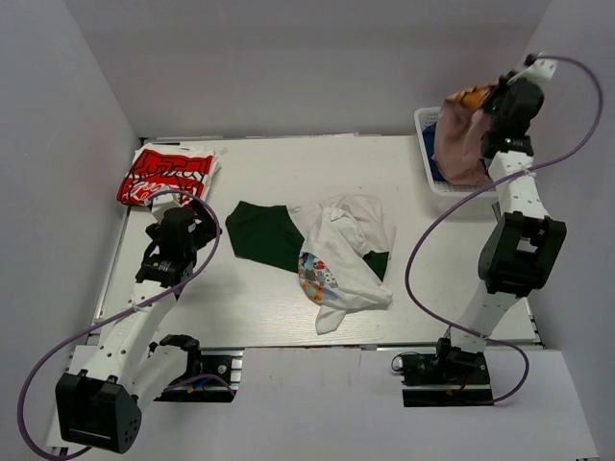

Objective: Fold and stack the t-shirts

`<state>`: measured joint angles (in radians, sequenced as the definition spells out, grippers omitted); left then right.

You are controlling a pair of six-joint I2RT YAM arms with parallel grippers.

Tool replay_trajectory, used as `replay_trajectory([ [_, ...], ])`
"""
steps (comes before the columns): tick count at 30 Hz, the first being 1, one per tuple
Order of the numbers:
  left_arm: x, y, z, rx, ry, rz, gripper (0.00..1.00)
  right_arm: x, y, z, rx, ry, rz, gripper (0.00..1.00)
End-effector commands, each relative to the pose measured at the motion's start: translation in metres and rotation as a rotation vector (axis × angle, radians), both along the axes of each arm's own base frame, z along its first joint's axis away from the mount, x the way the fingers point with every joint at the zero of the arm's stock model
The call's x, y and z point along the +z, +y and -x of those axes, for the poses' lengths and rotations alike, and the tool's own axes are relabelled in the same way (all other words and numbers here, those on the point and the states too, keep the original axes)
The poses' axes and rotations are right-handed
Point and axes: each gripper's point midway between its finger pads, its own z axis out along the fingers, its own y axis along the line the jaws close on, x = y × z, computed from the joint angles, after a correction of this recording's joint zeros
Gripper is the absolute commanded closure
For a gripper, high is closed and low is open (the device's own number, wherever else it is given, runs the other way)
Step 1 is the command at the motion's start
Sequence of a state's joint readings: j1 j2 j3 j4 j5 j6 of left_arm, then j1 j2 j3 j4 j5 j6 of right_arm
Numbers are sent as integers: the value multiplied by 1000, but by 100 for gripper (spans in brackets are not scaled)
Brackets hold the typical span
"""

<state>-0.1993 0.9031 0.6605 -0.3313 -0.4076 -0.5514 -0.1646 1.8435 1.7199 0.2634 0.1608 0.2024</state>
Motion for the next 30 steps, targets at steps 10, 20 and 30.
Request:
replay_trajectory([
  [10,5,-6,1,-36,-8,16,0,-78,38,32,95,370,-83,10],
  [20,10,-17,3,-93,-32,52,0,-141,265,187,488,678,8,10],
  [30,6,-20,7,-107,-29,70,0,-286,385,289,597,998,279,10],
])
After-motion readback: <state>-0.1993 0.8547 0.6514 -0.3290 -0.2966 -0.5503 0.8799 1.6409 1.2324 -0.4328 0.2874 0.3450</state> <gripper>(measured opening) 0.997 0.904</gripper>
